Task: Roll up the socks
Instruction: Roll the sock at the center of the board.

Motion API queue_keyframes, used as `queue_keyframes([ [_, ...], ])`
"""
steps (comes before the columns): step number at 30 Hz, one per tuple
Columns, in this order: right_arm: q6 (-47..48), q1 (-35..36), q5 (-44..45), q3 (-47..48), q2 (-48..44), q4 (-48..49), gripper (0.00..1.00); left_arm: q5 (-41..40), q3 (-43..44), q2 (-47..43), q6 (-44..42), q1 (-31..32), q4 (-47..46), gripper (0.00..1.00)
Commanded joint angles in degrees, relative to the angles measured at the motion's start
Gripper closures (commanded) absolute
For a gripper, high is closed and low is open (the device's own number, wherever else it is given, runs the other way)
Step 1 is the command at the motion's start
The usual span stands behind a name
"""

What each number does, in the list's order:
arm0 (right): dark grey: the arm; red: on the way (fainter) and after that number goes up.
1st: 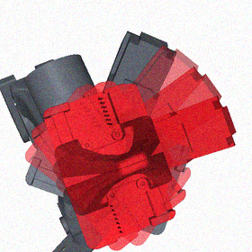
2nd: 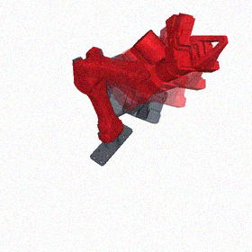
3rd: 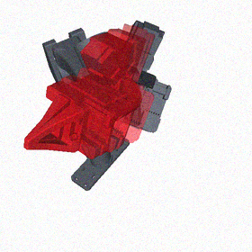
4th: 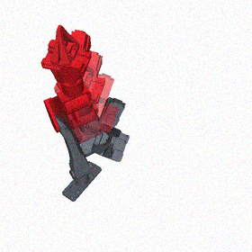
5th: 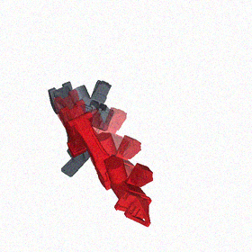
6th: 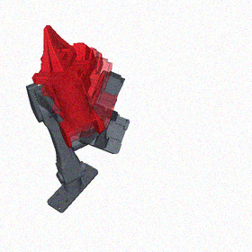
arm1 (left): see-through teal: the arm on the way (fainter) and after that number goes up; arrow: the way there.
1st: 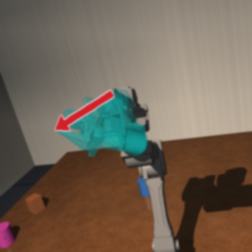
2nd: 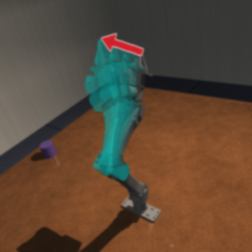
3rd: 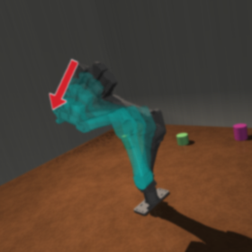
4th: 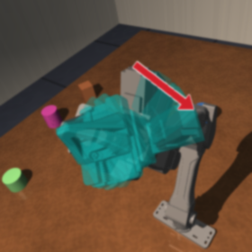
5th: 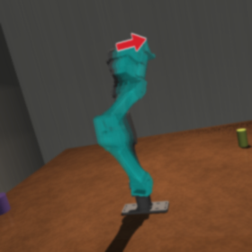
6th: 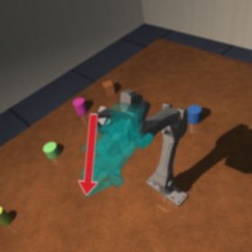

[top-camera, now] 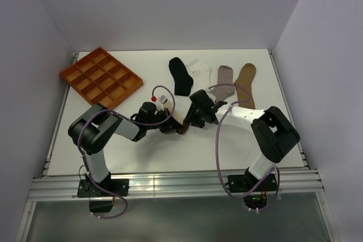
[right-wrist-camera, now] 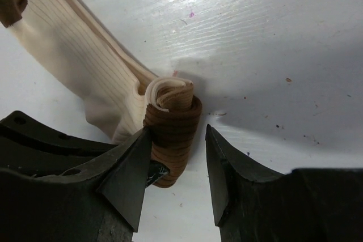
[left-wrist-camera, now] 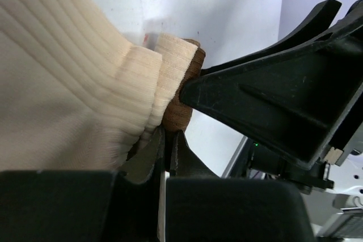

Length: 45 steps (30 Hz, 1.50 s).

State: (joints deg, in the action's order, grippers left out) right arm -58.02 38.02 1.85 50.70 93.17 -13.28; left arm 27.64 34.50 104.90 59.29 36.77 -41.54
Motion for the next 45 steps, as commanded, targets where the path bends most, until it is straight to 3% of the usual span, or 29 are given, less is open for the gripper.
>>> queue_keyframes([
  [1, -1.22, 0.39, 0.53, 1.51, 0.88, 2.99, 0.49, 2.42, -3.03, 1.71, 2.40, -0.91, 0.50, 1.00],
  [10, -0.69, 0.83, -1.14, 2.12, 3.25, 3.96, 0.50, 3.65, -5.67, 3.91, 6.10, -2.15, -4.60, 1.00],
  [19, 0.18, 1.97, -1.15, 3.52, 5.53, 1.77, 0.53, 2.16, -5.32, 3.56, 5.58, -2.23, -1.62, 1.00],
  [22, 1.15, 2.06, -0.18, 5.11, 6.59, -1.21, 0.63, 1.28, -5.50, 3.20, 5.40, -2.15, -0.48, 1.00],
  [27, 2.56, 1.97, 4.03, 7.66, 7.12, -7.10, 0.95, -2.84, -5.41, -0.91, 3.38, -2.15, 5.22, 0.98],
  [30, 3.79, 1.97, 5.09, 10.03, 7.99, -11.23, 1.00, -6.44, -5.23, -4.69, 1.19, -2.06, 9.70, 0.83],
  [31, 4.23, 1.97, 5.36, 10.99, 8.26, -12.64, 1.00, -7.41, -5.15, -5.75, -0.12, -1.71, 11.03, 0.73],
  [34, 4.93, 1.97, 4.92, 12.14, 9.40, -14.05, 1.00, -12.34, -3.83, -9.79, -3.11, -0.05, 16.74, 0.54],
  [40, 5.46, 1.97, 3.87, 12.23, 10.63, -14.58, 1.00, -23.57, -0.40, -17.35, -9.61, 5.31, 25.27, 0.39],
  [45, 5.64, 2.06, 3.08, 12.58, 11.07, -14.85, 1.00, -37.99, 3.46, -20.17, -17.00, 11.73, 29.32, 0.36],
])
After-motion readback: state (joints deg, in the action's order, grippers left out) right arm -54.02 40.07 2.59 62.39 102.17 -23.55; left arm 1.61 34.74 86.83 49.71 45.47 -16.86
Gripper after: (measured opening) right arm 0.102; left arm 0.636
